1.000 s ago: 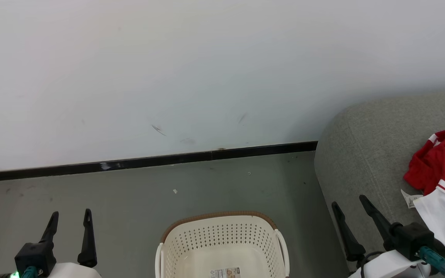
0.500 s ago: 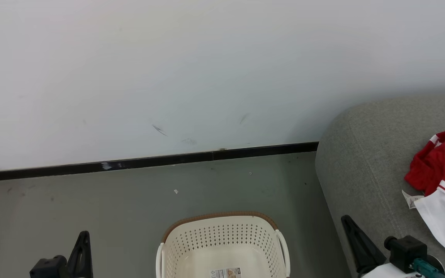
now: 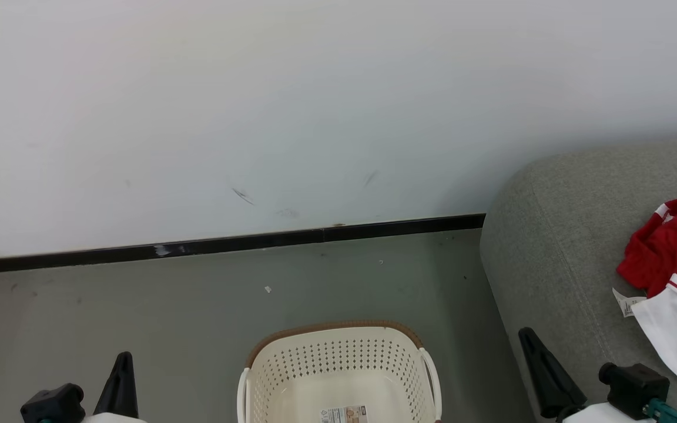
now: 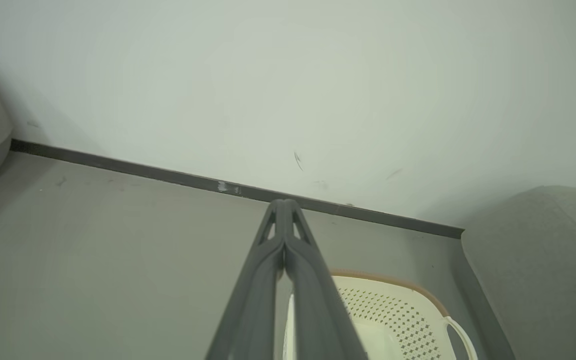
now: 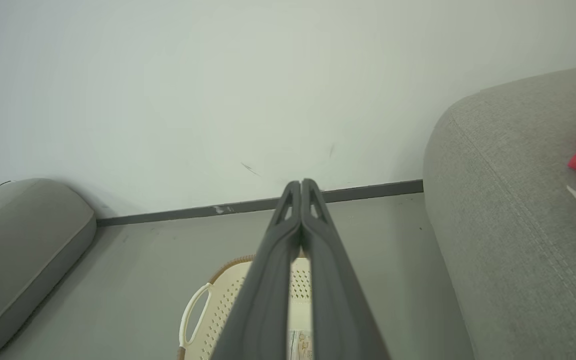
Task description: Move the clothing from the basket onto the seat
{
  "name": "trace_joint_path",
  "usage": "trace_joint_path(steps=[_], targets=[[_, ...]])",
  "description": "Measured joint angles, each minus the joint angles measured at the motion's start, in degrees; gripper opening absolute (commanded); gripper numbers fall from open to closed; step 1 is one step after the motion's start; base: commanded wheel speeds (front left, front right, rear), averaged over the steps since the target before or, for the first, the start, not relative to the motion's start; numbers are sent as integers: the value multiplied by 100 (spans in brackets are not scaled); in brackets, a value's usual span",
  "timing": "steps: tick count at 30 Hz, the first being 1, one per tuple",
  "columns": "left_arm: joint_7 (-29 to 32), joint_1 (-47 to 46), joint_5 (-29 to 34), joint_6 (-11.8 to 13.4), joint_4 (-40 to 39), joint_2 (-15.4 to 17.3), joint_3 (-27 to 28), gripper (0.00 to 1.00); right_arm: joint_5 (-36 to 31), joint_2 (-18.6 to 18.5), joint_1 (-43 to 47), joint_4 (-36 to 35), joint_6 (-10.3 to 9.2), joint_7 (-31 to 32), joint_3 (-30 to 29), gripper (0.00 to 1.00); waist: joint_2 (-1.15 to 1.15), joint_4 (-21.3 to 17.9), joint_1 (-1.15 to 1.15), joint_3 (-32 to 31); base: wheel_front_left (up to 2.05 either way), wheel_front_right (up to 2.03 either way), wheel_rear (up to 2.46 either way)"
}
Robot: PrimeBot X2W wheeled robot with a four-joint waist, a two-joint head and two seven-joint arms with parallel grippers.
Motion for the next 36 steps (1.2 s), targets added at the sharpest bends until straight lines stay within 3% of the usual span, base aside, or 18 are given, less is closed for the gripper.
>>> trace_joint_path(steps=[5,17,22,29,36], targets=[[96,-1,-294,-120,-5,-109,101,0,662,0,-15,1,0,71,-60,0,0,9,9,4,0,0,0],[342,-2,-1089,-441,-4,-280,392,0,1979,-55,-48,49,0,326,-220,0,0,27,64,-23,0,0,0],[456,-3,-1397,-556,0,-332,505,0,2460,-97,-64,91,-1,428,-234,0,0,31,75,-37,0,0,0],[591,-7,-1817,-727,34,-427,662,0,3153,-188,-85,220,-4,548,-259,0,0,35,77,-42,0,0,0],[738,-16,-2242,-917,92,-511,820,0,3840,-224,-281,286,-4,684,-288,0,0,40,53,-25,0,0,0]])
